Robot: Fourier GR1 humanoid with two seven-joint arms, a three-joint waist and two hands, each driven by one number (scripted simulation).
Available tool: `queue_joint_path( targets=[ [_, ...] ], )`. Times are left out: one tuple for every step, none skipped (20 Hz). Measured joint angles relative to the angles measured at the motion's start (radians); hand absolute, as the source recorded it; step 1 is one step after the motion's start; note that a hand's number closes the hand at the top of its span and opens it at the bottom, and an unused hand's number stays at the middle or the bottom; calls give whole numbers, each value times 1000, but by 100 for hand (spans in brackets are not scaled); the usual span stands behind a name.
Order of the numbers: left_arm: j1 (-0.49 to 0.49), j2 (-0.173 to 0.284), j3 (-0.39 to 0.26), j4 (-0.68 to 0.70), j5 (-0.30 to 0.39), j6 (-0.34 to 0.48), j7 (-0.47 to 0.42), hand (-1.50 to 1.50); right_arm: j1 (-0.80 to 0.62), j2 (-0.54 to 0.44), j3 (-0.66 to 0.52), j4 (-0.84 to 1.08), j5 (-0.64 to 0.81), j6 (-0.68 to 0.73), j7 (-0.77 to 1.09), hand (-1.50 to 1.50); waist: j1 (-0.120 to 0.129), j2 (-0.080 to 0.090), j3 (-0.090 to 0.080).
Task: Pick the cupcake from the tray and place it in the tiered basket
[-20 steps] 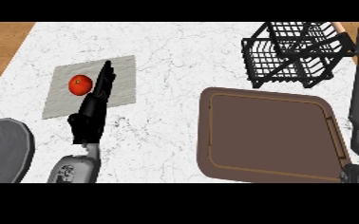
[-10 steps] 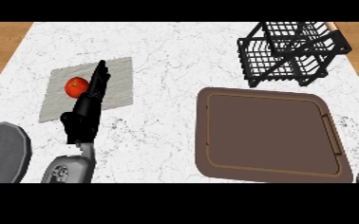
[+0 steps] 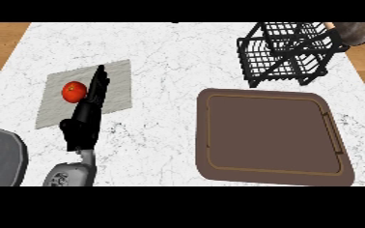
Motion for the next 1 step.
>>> queue_joint_path(
  targets=[
    [13, -1, -2, -6, 3, -2, -7, 0, 31, -17, -37, -6, -38, 30, -9, -150, 2, 0, 0]
  ],
)
